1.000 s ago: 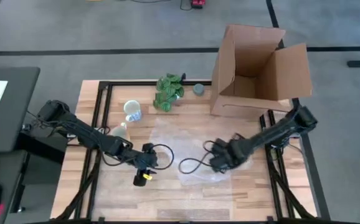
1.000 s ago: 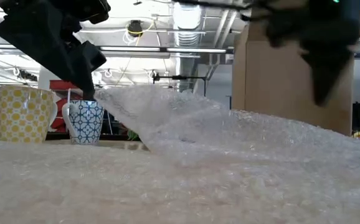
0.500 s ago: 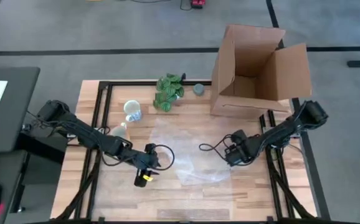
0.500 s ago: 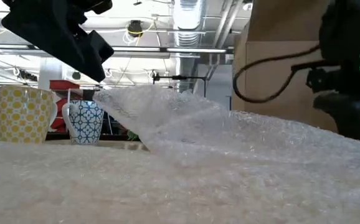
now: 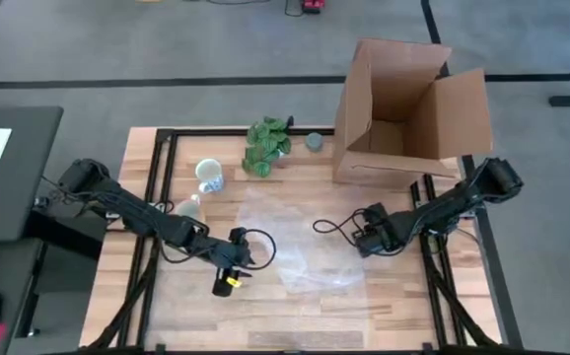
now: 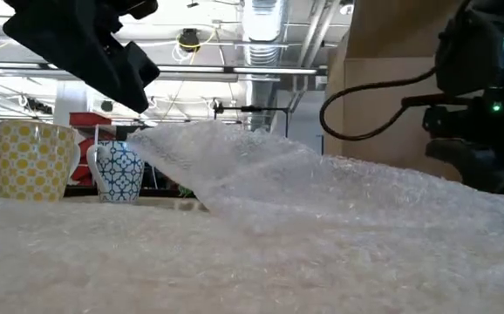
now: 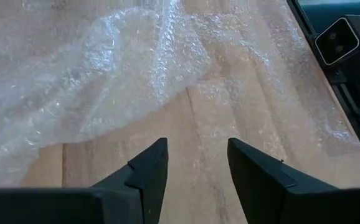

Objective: Wrap mug
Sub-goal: Prepare the bubble wrap in the center of the table

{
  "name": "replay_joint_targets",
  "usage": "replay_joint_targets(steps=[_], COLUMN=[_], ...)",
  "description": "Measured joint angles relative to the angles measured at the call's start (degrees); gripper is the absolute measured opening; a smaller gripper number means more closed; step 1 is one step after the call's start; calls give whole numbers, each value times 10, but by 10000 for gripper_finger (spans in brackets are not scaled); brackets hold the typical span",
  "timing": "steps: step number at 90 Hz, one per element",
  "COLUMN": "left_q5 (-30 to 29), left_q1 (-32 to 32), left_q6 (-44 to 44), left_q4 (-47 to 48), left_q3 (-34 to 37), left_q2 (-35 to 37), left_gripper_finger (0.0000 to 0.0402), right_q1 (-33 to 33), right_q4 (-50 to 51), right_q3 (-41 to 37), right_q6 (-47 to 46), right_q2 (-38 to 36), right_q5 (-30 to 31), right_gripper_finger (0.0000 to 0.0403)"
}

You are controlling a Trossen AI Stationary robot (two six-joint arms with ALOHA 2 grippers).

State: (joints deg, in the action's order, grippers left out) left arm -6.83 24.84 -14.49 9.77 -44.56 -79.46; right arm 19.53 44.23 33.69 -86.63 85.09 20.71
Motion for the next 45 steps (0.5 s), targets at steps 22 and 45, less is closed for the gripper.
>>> replay_joint_targets(steps=[22, 45], left_q5=[0, -1], left_q1=[0, 0], left_q6=[4, 51], left_q4=[-13, -47], left_q3=[0, -25], left_q2=[0, 0], left_gripper_finger=[148, 148], right_q1=[14, 67], right_q4=[67, 169], right_q3=[51, 242], right_q6=[28, 142], right_q2=[7, 5], right_q5=[24, 167], right_gripper_finger=[2, 0])
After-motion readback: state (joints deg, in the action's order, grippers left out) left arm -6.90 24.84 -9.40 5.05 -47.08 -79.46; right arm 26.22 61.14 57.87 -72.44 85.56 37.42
